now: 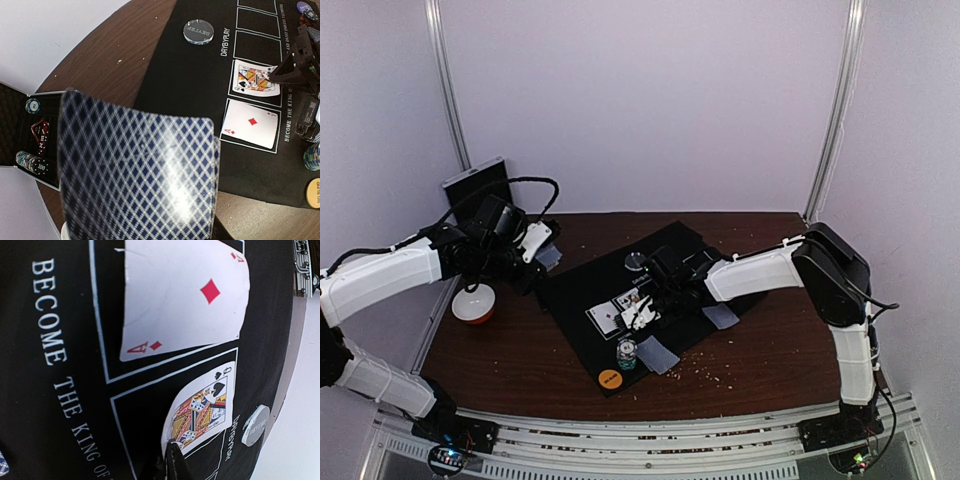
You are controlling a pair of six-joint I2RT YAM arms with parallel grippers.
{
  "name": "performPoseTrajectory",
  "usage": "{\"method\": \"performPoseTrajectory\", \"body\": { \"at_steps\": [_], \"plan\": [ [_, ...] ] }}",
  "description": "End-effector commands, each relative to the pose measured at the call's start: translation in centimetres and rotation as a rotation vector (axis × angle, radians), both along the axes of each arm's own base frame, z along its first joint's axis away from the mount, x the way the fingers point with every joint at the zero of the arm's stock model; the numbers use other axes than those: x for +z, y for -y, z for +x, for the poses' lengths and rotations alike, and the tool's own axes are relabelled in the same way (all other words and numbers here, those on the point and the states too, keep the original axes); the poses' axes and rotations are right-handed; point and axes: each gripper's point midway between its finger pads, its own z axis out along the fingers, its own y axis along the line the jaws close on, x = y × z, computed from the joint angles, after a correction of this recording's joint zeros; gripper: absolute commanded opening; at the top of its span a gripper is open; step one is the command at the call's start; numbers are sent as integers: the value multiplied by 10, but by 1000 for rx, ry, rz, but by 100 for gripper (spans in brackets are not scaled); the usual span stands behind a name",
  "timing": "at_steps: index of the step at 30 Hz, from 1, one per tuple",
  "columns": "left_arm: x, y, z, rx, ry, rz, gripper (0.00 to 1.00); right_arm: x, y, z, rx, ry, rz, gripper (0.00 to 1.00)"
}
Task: Distribute texas hold em gaming equipment
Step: Flop the poker card in the community card area, then pick up the poker card from the face-down deck piles.
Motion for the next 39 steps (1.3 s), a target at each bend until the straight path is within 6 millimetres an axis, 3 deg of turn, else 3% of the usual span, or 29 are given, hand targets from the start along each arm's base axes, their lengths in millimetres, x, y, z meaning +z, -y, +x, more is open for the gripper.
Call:
{"method": "performPoseTrajectory", "body": {
  "at_steps": [1, 10, 13, 16, 18, 20, 21, 23, 25, 28, 31, 39],
  "plan": [
    [13, 2, 8, -1, 49, -23, 36, -5, 12, -9, 19, -36, -62, 11],
    [16, 3, 9, -5, 51, -30, 36, 22, 17, -12, 20, 16, -32, 24],
    [17, 4, 8, -11, 52, -34, 36, 42, 13, -12, -16, 26, 38, 36],
    [20, 5, 7, -18, 54, -39, 36, 94, -1, -1, -171, 12, 323, 52],
    [22, 7, 5, -36, 57, -46, 36, 141, -7, 10, -294, -42, 561, 70],
    [22, 8, 3, -49, 51, -44, 36, 181, -9, 20, -420, -178, 768, 96],
    [21, 8, 3, -55, 46, -39, 36, 195, -10, 23, -471, -261, 839, 99],
    [20, 9, 1, -70, 29, -28, 36, 219, -12, 26, -538, -436, 954, 100],
    [18, 13, -2, -102, 3, -31, 36, 242, -26, 16, -550, -660, 1044, 100],
    [21, 23, -8, -157, -10, -66, 36, 256, -47, -6, -511, -958, 1081, 94],
    [27, 32, -14, -205, -16, -103, 36, 264, -64, -14, -521, -1191, 1138, 88],
    [35, 45, -25, -269, -24, -139, 36, 263, -104, -27, -490, -1310, 1138, 85]
  ]
}}
